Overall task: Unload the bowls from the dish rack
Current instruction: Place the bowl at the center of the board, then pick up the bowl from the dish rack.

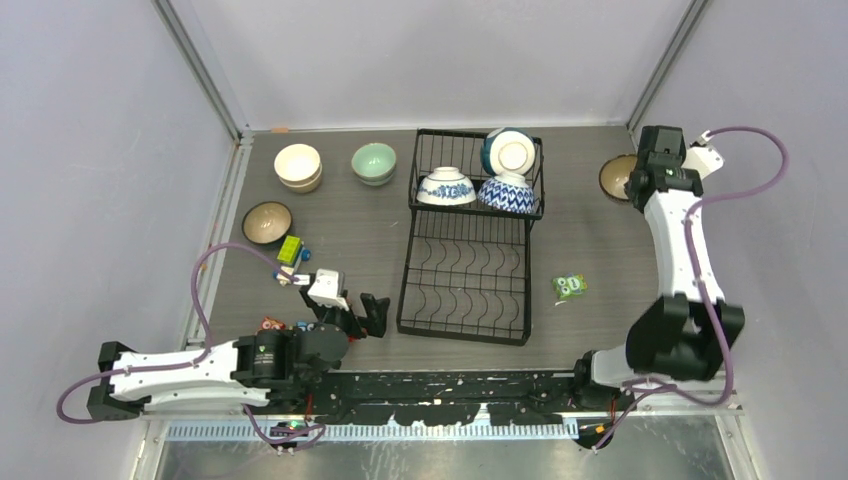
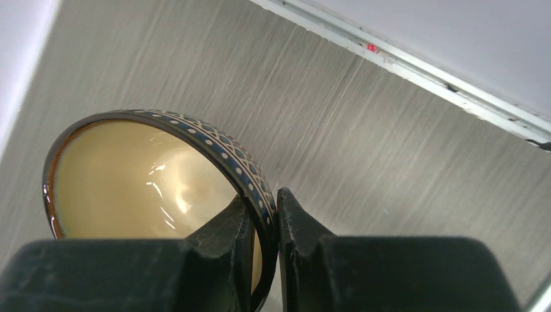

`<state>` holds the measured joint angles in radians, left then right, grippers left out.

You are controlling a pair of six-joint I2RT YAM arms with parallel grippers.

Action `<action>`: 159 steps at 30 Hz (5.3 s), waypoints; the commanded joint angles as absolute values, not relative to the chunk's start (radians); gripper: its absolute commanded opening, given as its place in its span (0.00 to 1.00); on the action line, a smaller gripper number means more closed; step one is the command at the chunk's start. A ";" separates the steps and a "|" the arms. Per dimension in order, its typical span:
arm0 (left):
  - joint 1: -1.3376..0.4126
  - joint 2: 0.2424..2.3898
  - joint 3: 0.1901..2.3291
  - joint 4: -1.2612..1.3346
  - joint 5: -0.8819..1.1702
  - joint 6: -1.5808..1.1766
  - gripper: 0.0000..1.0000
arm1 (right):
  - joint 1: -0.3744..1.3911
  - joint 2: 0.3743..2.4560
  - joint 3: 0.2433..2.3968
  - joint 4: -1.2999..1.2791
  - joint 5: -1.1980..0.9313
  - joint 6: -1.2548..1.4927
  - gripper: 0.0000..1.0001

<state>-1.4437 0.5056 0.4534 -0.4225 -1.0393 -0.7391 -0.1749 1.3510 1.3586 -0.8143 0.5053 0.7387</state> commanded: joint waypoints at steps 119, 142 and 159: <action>-1.048 0.807 0.861 -0.265 -0.756 -0.823 1.00 | 0.367 0.635 0.990 -0.257 -0.256 0.785 1.00; -1.043 1.031 0.837 0.264 -0.617 -1.316 0.94 | 0.390 0.637 0.984 -0.258 -0.208 0.684 1.00; -1.035 1.176 0.787 0.559 -0.728 -1.376 0.78 | 0.391 0.593 0.944 -0.298 -0.198 0.678 1.00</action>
